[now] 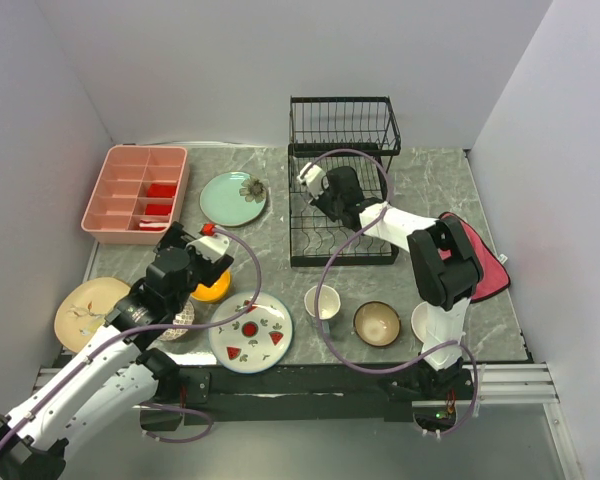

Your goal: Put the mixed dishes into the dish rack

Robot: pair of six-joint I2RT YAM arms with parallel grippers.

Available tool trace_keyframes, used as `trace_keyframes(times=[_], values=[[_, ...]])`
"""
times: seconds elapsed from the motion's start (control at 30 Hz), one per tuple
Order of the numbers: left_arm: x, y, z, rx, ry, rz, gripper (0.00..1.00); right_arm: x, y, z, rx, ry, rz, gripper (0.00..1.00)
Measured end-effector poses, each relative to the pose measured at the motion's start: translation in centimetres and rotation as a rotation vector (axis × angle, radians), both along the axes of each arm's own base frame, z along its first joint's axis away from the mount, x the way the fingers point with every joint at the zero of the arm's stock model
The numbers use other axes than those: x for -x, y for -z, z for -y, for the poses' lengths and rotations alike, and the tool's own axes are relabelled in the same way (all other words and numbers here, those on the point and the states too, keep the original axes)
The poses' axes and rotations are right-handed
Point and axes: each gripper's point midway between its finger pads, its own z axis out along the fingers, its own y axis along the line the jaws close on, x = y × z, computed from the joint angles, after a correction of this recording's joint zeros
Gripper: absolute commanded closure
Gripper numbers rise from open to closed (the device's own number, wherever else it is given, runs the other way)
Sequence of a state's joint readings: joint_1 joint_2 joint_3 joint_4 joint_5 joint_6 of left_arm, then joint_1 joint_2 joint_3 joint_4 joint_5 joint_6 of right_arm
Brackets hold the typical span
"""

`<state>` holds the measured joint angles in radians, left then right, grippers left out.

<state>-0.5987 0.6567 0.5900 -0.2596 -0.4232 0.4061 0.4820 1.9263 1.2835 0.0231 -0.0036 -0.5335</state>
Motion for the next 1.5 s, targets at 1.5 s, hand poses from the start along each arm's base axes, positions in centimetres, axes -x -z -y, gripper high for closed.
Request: trace_keyframes(times=[1.5], values=[[-1.2, 0.4, -0.8, -0.045, -0.042, -0.020, 0.00, -4.8, 2.9, -5.4, 0.257, -0.414, 0.237, 1.00]])
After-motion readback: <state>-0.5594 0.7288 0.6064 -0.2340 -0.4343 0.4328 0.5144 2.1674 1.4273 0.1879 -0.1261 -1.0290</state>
